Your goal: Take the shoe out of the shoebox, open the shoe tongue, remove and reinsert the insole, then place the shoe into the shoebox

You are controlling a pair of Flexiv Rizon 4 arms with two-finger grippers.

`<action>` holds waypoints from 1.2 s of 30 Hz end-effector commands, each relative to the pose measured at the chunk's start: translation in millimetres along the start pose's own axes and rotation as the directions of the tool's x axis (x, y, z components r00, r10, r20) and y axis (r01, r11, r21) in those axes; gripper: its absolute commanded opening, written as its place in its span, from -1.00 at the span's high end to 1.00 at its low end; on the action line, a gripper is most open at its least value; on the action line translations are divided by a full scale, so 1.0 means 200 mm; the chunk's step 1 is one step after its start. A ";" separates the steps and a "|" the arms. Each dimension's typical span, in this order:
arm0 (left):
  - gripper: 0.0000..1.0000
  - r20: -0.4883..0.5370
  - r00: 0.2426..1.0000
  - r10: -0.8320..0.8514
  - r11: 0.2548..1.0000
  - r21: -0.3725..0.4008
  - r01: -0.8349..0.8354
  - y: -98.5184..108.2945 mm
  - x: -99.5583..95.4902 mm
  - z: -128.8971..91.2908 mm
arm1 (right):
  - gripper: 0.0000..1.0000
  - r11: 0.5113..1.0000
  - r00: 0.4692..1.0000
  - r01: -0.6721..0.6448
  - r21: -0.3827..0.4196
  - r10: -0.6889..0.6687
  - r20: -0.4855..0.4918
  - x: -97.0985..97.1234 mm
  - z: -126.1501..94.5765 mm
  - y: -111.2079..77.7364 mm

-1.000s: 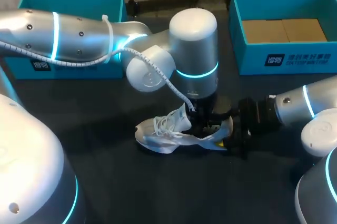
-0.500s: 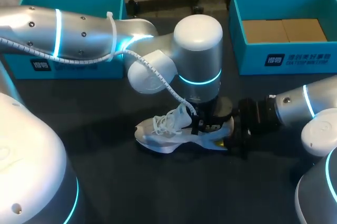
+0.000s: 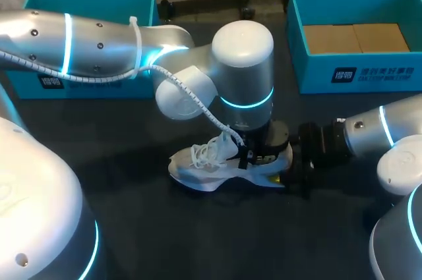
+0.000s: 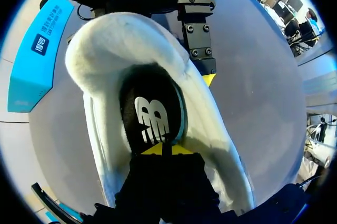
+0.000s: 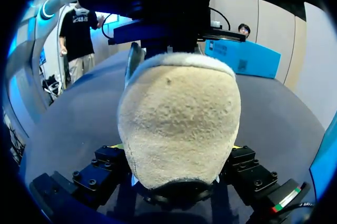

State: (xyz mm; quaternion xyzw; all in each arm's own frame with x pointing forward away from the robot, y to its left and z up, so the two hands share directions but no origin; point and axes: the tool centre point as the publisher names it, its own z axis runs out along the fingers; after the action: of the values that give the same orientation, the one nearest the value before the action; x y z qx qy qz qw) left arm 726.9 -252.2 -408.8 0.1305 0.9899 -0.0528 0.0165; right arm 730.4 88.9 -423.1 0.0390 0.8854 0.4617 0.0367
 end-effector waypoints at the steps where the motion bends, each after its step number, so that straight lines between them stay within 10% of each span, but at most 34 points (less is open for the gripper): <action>1: 1.00 -0.013 1.000 0.004 1.000 0.018 -0.004 0.05 0.00 -0.01 | 1.00 1.000 1.000 0.000 0.005 0.000 0.002 0.00 0.00 0.00; 36: 1.00 0.043 0.999 -0.003 0.996 0.090 -0.001 0.01 0.05 -0.32 | 1.00 1.000 1.000 0.000 0.005 0.000 0.002 0.00 0.00 0.00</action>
State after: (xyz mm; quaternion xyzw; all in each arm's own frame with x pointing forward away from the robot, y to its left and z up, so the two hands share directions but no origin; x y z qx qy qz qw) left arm 720.5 -248.2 -354.1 0.1294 0.9865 -0.0961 0.0278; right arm 730.4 88.4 -422.7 0.0392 0.8855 0.4614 0.0370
